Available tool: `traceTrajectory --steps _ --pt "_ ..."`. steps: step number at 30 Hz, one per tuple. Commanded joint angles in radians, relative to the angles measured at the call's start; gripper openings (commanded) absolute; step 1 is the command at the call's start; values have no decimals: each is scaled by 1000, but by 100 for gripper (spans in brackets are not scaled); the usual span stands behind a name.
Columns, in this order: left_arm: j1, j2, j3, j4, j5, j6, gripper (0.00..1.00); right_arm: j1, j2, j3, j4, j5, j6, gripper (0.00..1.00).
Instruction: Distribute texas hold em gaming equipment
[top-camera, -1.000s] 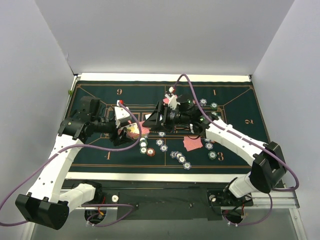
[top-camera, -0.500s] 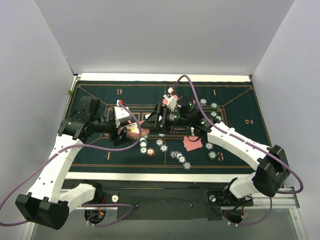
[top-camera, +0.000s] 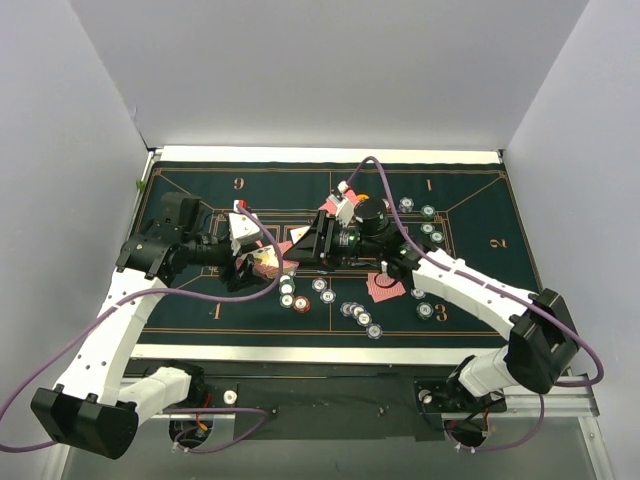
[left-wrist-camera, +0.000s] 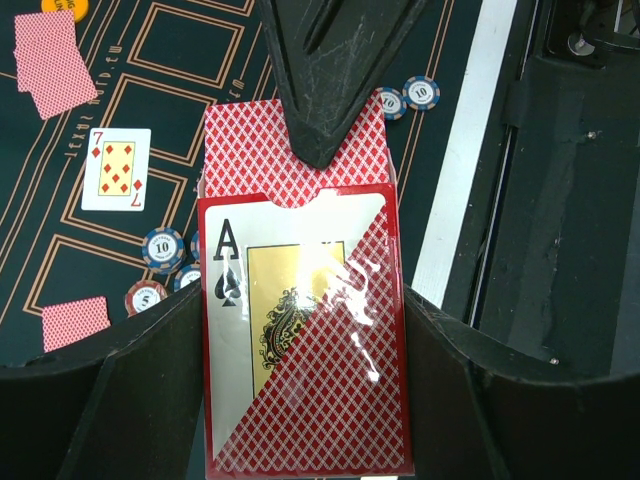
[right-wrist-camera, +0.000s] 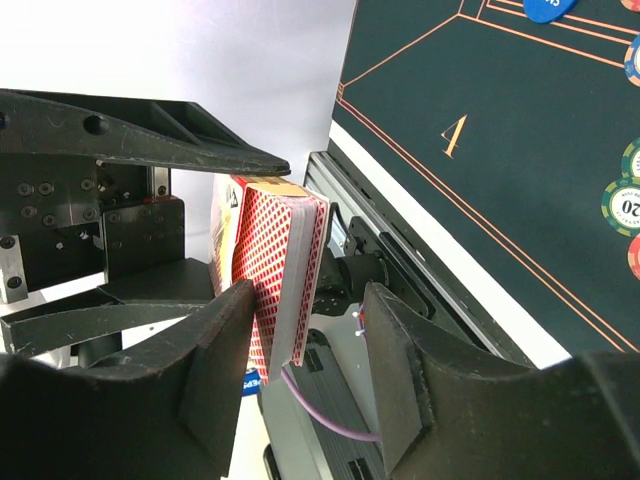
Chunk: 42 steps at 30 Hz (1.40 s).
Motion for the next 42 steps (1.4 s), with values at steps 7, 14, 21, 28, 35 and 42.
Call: traceTrajectory --steps 7,14,21,28,35,42 --pt "3 -3 45 50 51 -4 41 -66 -60 -56 81 -3 24 35" --pt "3 4 48 65 59 -19 41 -98 -97 -62 53 -6 13 34" --pt "3 3 40 62 53 -16 41 -100 -166 -36 4 28 -15 55" --pt "3 3 39 62 53 -14 41 -32 -126 11 -21 54 -32 62" --pt "1 3 47 61 54 -17 41 8 -52 16 -2 63 -15 56" --pt "0 9 59 60 57 -17 41 5 -80 -7 -31 77 -26 28"
